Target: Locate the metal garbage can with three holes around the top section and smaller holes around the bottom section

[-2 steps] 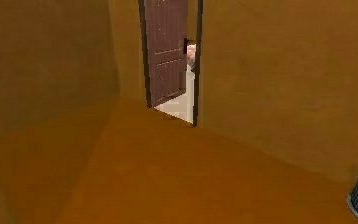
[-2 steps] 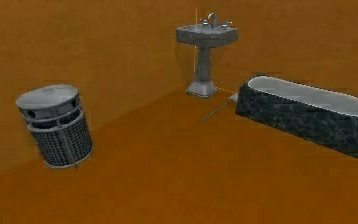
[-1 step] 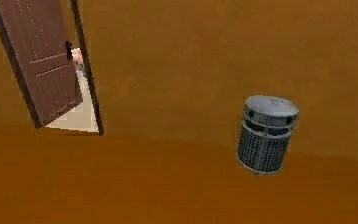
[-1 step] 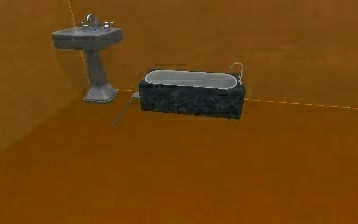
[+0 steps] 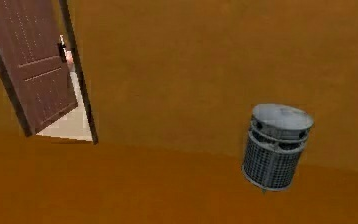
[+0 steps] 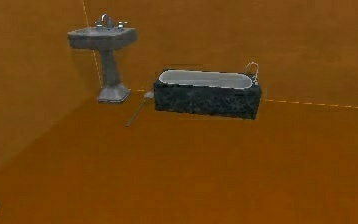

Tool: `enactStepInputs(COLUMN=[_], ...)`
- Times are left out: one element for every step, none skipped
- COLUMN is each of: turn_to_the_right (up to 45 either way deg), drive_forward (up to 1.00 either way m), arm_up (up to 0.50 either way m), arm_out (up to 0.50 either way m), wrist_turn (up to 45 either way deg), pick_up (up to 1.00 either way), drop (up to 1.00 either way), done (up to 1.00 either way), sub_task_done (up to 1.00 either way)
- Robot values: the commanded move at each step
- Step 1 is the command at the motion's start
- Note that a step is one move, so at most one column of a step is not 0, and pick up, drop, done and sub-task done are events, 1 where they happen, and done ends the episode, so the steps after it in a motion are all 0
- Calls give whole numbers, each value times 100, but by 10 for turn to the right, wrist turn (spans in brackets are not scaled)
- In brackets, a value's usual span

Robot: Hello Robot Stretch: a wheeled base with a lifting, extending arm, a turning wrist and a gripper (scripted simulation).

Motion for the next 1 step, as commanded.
enactStepInputs(turn_to_the_right=[30], drive_forward=[0], arm_up=[0], arm_out=[0], wrist_turn=[0], pick_up=[0], drop=[0], done=[0], sub_task_done=[0])
